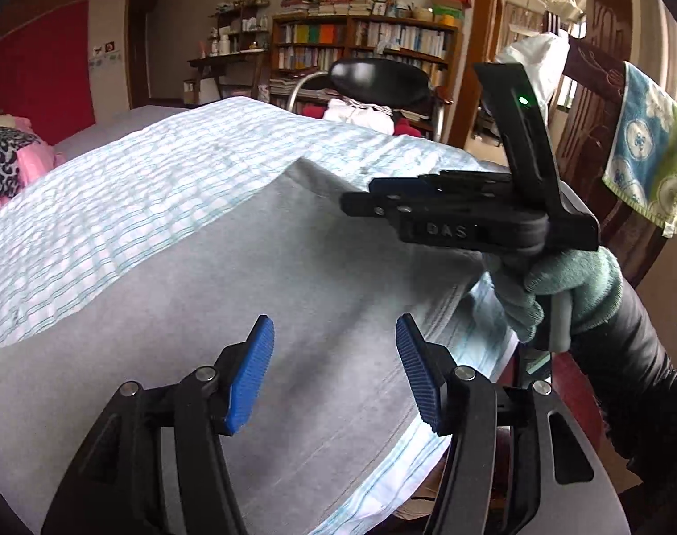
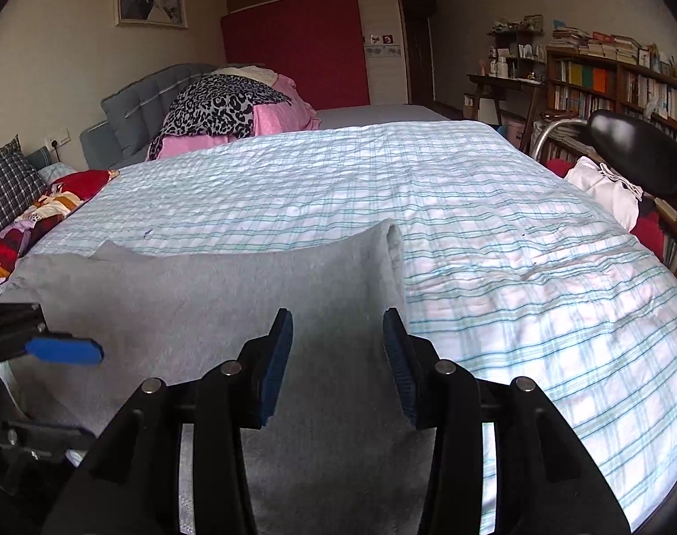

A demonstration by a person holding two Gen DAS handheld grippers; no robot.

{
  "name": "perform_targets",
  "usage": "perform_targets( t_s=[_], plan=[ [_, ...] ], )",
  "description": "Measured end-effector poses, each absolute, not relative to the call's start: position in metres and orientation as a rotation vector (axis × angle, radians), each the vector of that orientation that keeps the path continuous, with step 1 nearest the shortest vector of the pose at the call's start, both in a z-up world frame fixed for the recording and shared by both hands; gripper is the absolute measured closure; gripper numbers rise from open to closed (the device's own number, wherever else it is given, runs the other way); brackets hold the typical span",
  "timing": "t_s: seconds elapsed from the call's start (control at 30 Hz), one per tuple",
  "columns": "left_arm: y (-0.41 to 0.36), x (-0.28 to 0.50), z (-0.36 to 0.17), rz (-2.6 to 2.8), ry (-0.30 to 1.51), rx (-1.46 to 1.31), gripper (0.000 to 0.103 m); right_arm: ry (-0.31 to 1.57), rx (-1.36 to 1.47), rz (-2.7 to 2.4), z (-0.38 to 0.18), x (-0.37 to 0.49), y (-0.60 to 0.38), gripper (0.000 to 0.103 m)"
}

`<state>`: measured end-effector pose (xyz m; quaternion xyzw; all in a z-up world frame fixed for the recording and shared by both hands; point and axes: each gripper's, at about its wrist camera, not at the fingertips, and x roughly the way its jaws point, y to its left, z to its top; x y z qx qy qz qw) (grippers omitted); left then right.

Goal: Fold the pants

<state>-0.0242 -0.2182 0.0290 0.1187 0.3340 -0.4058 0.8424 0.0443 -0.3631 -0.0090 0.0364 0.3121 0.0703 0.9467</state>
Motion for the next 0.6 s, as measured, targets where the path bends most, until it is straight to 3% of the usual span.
perform_targets(
  t_s=[0.1,0.33,0.57,0.6],
  plan=[
    [-0.188,-0.022,0.025,-0.791,0.710,0.239,0.038,0.676,0.019,0.123,-0.025,0.032,-0.350,0.060],
    [-0.127,-0.005,-0.018,-0.667,0.846,0.173,0.038,0.714,0.061,0.083,-0.061,0.005,-0.359,0.059],
    [-0.074,-0.018,-0.008,-0.617,0.788,0.112,0.037,0.719,0.031,-0.005,-0.055,0.005,-0.347,0.060],
    [-0.063,-0.020,-0.004,-0.599,0.777,0.099,0.033,0.712,0.029,-0.016,-0.052,0.004,-0.345,0.060]
  ],
)
